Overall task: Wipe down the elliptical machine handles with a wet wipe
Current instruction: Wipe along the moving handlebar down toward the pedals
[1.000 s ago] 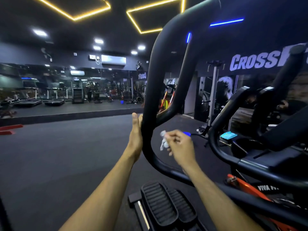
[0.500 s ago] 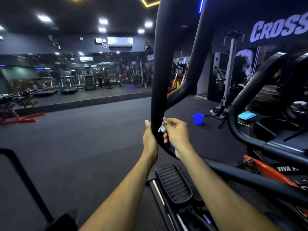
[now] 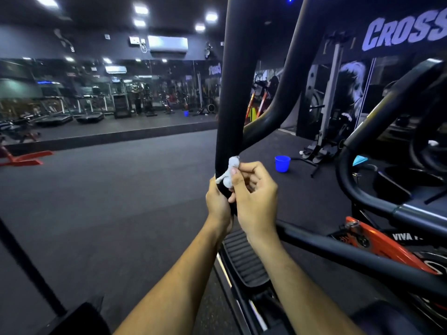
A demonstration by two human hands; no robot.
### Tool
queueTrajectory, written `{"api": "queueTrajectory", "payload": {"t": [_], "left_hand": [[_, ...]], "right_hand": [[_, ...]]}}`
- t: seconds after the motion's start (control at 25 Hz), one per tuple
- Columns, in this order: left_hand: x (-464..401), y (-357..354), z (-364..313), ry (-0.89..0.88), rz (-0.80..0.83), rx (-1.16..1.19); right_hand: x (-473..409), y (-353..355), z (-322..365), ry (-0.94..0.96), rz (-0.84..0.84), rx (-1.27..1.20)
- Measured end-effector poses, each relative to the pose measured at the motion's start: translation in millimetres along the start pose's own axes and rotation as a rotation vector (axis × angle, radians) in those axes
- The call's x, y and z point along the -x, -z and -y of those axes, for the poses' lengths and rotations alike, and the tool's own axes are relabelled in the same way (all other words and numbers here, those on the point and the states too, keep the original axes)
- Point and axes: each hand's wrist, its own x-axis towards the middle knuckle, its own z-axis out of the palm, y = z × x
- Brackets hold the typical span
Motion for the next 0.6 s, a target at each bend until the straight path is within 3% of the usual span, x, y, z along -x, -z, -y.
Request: {"api": "queueTrajectory", "payload": {"t": [0.16, 0.24, 0.4, 0.52, 0.6], "left_hand": [[-2.3, -1.5, 1.9, -0.001, 0.031, 0.083], [-7.1, 3.2, 7.1, -0.023, 0.075, -0.003], [-10.6, 9.9, 7.1, 0.110, 0.155, -0.088], [-8.3, 11.0, -2.7, 0.153, 0.148, -0.009], [-7.2, 11.8, -6.0, 0.191, 0.248, 0.007]], "right_hand": [[-22.1, 5.0, 3.2, 0.596, -0.003, 0.308], [-26.5, -0.7, -8.0, 0.788, 0.046, 0.471], [-8.1, 4.8, -27.9, 0.807, 0.132, 0.684], [-17.8, 8.2, 6.6, 0.838, 0.001, 0.618], [-27.4, 0.6, 30.5, 0.928, -0.046, 0.711]]}}
